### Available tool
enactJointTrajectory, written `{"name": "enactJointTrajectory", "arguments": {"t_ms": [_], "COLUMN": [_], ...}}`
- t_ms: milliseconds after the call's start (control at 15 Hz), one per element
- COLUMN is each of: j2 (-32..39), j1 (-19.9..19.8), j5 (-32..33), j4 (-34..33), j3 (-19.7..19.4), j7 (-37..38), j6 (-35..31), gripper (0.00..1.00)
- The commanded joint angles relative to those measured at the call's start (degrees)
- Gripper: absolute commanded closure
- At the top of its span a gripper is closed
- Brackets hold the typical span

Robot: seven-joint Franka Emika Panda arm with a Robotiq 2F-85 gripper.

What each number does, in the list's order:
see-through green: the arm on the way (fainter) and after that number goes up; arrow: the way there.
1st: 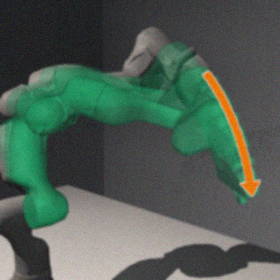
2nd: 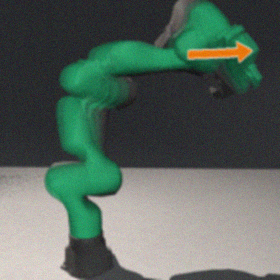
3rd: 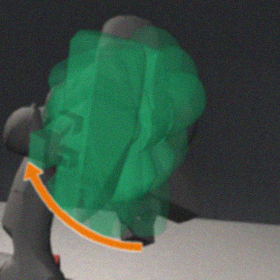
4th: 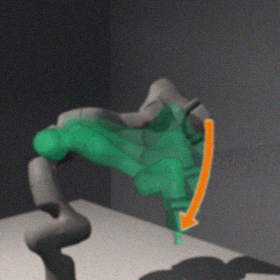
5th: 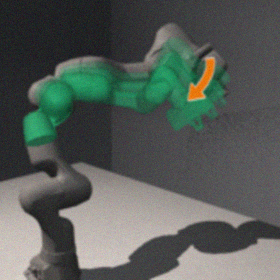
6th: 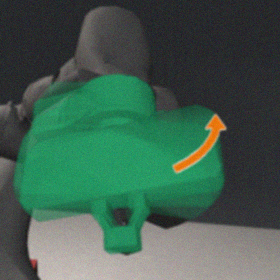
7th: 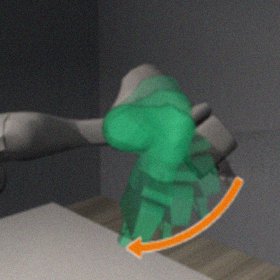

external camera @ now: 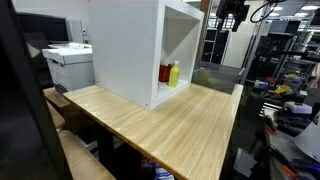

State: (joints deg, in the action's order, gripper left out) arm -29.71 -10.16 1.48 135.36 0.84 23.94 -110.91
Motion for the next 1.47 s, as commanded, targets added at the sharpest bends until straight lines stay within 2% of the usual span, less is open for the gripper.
{"name": "enactJointTrajectory", "arguments": {"t_ms": [0,533,1400], "j2": [0.77,8.16,16.43], "j1": [-2.62,-7.43,-8.82], "j5": [2.08,2.35,2.69], "j4": [-1.12,-4.45,-8.51], "j3": [-0.72,-6.78,-12.10], "j7": [3.97,5.79,5.24], "j6": [-1.16,-7.04,-10.84], "gripper": [0.00,0.00,0.00]}}
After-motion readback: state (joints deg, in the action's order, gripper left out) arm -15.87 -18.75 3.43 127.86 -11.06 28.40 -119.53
